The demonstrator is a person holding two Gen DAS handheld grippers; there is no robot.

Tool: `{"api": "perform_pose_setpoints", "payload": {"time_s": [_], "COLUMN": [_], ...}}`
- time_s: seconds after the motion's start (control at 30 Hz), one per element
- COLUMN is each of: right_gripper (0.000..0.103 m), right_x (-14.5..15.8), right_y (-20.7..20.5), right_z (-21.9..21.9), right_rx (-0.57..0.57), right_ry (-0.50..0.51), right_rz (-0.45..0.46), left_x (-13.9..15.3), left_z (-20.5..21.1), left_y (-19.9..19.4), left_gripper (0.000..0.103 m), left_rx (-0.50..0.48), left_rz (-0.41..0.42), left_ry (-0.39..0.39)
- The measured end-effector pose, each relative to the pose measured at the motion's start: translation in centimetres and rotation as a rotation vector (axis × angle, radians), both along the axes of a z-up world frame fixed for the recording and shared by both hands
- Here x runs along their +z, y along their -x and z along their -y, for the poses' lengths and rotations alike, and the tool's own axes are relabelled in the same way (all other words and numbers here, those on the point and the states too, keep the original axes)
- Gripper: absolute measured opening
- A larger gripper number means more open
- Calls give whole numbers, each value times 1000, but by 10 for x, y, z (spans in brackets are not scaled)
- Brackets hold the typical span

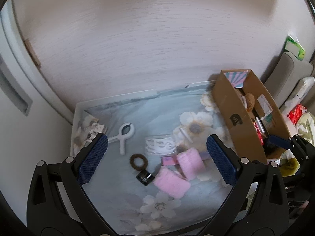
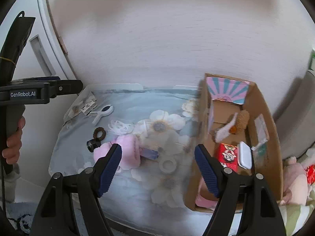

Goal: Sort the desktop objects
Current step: 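Grasp the black jar with the left gripper while the right grasps the pink wristband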

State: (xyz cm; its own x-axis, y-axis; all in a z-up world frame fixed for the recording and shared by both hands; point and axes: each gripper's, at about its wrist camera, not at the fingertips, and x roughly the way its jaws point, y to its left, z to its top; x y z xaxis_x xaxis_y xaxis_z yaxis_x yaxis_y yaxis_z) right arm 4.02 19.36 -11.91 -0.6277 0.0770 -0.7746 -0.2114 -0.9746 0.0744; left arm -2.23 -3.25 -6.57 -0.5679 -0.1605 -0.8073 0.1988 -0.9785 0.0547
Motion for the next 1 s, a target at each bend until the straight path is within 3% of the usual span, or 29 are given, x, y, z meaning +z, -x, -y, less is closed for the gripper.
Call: {"api": "perform_pose_setpoints", "payload": {"time_s": [0.57, 1.0], "right_gripper": [73, 73], "right_x": [-23, -66], "right_y": [34, 63], "right_z": [12, 24], "right_rx": [75, 90], "right_ry": [33, 77], "right_rz": [59, 194], "left_x": [-24, -110], "left_z": [44, 83], "left_y": [-16, -41], "left_gripper": [101, 100], "left_rx": [112, 186], "left_rz": [52, 208], "left_ry": [-5, -108]}}
